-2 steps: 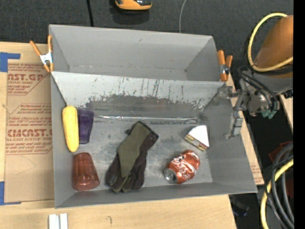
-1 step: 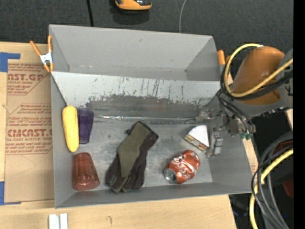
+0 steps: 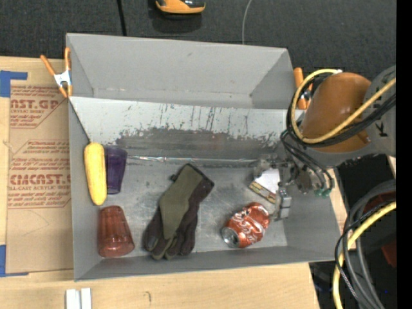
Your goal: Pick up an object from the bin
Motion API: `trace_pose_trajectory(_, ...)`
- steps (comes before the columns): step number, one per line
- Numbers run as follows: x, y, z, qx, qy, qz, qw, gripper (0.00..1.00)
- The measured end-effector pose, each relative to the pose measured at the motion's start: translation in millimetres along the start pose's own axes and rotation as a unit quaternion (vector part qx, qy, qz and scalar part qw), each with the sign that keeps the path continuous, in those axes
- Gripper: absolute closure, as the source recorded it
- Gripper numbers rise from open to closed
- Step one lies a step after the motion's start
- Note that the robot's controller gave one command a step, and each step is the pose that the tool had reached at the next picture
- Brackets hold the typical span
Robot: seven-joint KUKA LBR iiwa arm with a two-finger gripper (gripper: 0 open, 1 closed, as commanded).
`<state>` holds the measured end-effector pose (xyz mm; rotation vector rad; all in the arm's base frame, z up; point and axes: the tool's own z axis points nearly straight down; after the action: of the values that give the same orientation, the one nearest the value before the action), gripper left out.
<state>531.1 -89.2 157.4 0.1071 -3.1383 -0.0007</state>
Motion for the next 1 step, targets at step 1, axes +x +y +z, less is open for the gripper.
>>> trace_pose_trajectory(1,8.8,7.6,15.0,0.0,-0.0016,-0.07,0.9976,0.0)
